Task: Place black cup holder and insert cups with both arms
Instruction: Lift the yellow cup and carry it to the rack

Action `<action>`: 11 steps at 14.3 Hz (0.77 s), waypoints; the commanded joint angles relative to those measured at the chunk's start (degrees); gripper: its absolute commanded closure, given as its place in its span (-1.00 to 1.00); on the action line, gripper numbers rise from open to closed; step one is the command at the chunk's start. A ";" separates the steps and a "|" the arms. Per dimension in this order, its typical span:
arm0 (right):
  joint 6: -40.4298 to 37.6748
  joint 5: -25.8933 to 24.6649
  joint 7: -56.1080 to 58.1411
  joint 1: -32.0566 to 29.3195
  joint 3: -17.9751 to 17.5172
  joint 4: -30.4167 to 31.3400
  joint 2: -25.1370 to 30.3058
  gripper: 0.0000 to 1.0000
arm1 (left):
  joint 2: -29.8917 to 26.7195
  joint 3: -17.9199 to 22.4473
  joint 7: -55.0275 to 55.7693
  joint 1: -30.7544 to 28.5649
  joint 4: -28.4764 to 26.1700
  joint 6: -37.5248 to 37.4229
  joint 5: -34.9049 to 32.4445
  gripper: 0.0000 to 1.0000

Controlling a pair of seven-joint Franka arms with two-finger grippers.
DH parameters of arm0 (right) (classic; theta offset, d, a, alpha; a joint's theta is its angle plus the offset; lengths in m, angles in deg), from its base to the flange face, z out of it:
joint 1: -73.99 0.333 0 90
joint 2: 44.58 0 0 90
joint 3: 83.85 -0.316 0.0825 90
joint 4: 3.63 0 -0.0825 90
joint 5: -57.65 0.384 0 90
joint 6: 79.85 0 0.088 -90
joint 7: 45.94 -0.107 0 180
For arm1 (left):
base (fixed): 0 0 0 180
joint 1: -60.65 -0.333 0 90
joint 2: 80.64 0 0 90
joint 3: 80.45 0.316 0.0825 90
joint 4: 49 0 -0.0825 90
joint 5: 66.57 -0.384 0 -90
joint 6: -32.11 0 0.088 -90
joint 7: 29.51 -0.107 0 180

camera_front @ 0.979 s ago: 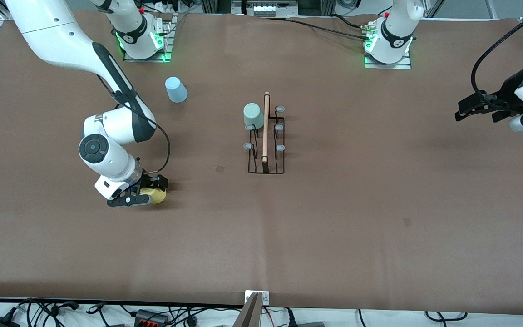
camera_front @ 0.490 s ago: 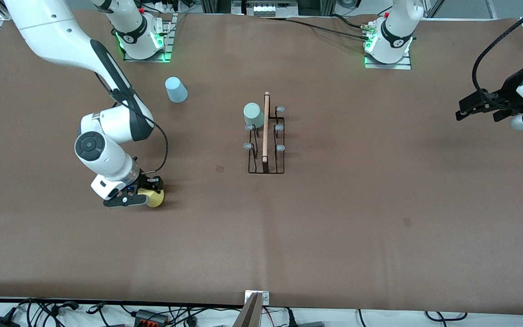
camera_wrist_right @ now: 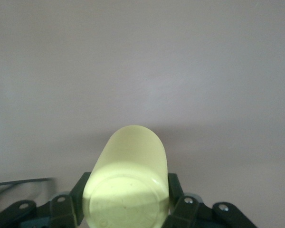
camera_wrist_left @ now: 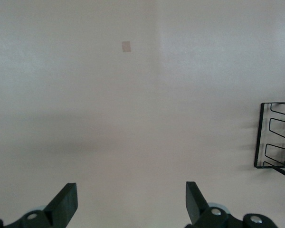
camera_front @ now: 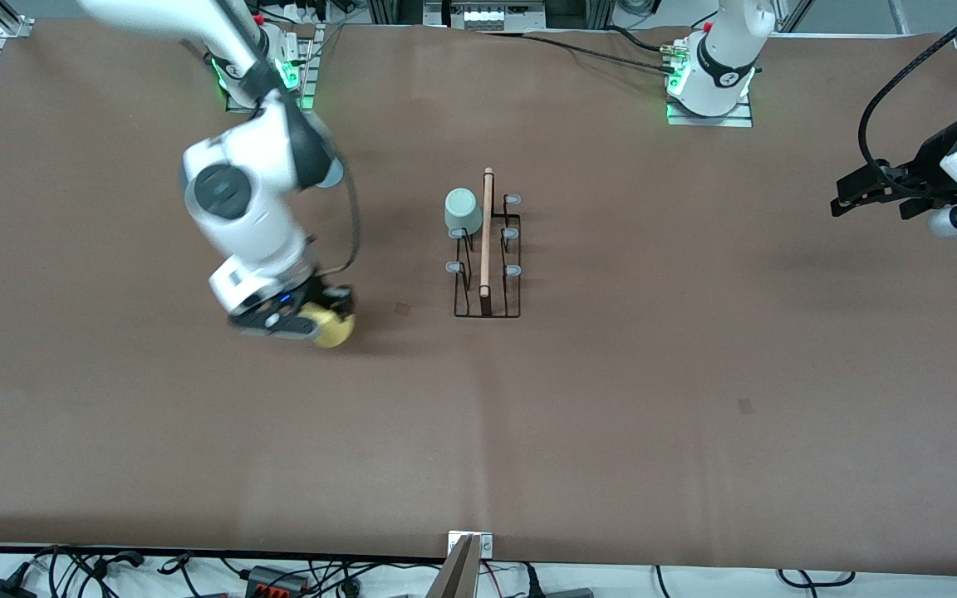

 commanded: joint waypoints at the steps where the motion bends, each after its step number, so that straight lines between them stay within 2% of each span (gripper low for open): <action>1: -1.24 0.49 -17.24 4.74 -1.32 -2.39 -0.48 0.94 | 1.18 -0.03 0.77 0.14 2.18 -1.61 -1.31 -1.00; 5: -0.89 0.75 -27.92 8.27 -2.89 -2.66 -1.10 0.94 | 1.27 -0.03 0.77 0.14 2.36 -1.61 -1.31 -1.00; 8: -0.54 0.58 -28.11 8.27 -3.51 -2.66 -1.80 0.91 | 1.27 -0.03 0.77 0.05 2.36 -2.13 -1.31 -1.00; 11: 3.23 0.66 -28.29 8.36 -3.51 -2.75 -3.73 0.91 | 1.35 -0.03 0.95 0.14 2.36 -2.14 -1.23 -1.00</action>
